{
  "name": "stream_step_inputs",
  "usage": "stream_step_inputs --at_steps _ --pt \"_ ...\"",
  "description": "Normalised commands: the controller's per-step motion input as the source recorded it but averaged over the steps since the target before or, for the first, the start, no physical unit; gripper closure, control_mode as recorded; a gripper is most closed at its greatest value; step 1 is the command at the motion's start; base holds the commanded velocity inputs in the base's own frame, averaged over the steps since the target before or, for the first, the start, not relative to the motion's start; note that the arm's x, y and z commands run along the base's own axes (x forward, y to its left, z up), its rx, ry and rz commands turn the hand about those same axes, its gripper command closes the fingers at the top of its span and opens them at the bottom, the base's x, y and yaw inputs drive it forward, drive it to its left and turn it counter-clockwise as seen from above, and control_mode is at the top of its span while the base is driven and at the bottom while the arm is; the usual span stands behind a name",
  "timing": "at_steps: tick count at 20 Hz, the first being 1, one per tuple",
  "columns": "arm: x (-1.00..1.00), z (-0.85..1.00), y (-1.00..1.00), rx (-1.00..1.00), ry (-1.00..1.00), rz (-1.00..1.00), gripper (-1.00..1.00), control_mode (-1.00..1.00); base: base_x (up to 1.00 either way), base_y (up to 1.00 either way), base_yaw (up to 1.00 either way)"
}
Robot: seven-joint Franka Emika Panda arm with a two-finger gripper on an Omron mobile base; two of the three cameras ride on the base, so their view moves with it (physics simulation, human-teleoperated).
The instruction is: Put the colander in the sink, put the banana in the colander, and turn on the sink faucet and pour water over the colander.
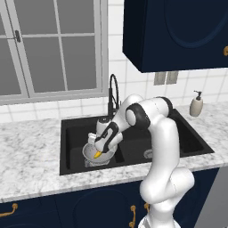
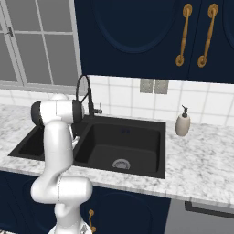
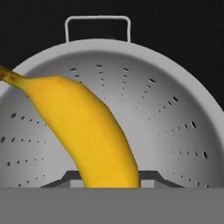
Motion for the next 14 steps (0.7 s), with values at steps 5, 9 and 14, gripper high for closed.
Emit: stream_step_inputs --at_steps 5,9,14 --pt "0.00 0.00 0.00 0.00 0.00 0.00 -1.00 -1.00 0.00 0.00 0.00" --pt "-0.01 0.01 0.00 0.00 -0.01 0.04 -1.00 -1.00 0.00 0.00 0.00" --pt "0.00 0.37 0.05 0.00 -0.11 0.00 -1.00 -1.00 0.00 0.00 0.00"
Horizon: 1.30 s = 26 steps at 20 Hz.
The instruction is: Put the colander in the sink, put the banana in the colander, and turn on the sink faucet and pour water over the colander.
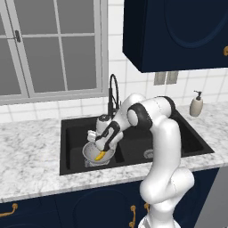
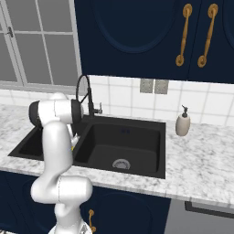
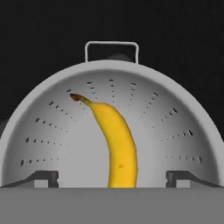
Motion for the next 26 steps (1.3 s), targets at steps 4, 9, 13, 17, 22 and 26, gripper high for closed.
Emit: stream_step_inputs --at_steps 4,9,13,17,22,26 --pt "-0.02 0.61 0.14 0.00 -0.19 0.00 -1.00 -1.00 0.00 0.00 0.00" --pt "-0.21 0.66 0.14 -0.03 -0.14 0.00 -1.00 -1.00 0.00 0.00 0.00" --pt "-0.27 0.79 0.01 0.00 -0.08 0.00 -1.00 -1.00 0.00 0.00 0.00" --pt "-0.41 0.78 -0.03 0.00 -0.03 0.01 -1.00 -1.00 0.00 0.00 0.00" --pt "-0.27 0.64 -0.10 0.00 -0.02 0.00 -1.00 -1.00 0.00 0.00 0.00" --pt "-0.37 0.58 -0.05 -0.01 0.00 0.00 -1.00 -1.00 0.00 0.00 0.00"
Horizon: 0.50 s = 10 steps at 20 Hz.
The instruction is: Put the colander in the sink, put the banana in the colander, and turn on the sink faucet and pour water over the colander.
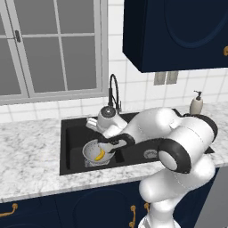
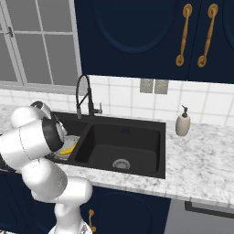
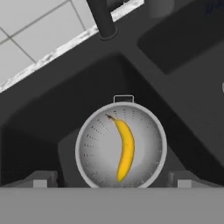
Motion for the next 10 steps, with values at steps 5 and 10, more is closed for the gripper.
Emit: stream_step_inputs --at_steps 5,10 --pt "-0.37 0.56 -0.18 -0.01 0.02 0.00 -1.00 -1.00 0.00 0.00 0.00" --pt "-0.26 0.69 -0.13 0.00 0.05 0.00 -1.00 -1.00 0.00 0.00 0.00"
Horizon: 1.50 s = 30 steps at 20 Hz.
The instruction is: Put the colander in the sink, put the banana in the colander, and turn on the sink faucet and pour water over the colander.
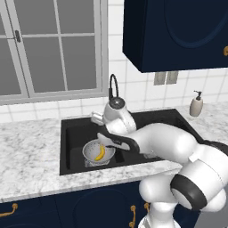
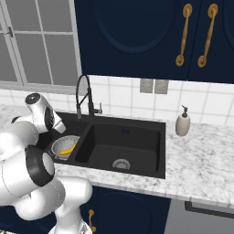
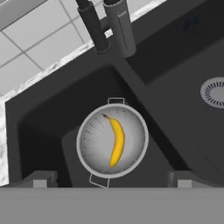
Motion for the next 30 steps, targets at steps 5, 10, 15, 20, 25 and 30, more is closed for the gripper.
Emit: stream_step_inputs --at_steps 5,10,15,20,25,30 --pt "-0.33 0.66 -0.04 0.00 0.02 0.00 -1.00 -1.00 0.00 0.00 0.00" --pt "-0.25 0.68 0.00 0.00 0.02 0.00 -1.00 -1.00 0.00 0.00 0.00" --pt "-0.03 0.54 -0.16 0.00 0.03 0.00 -1.00 -1.00 0.00 0.00 0.00" --pt "0.02 0.43 -0.25 0.00 0.02 0.00 -1.00 -1.00 0.00 0.00 0.00" --pt "0.00 0.14 -0.29 -0.03 0.00 0.02 -1.00 -1.00 0.00 0.00 0.00" --pt "0.17 0.00 -0.10 -0.06 -0.01 0.13 -1.00 -1.00 0.00 0.00 0.00"
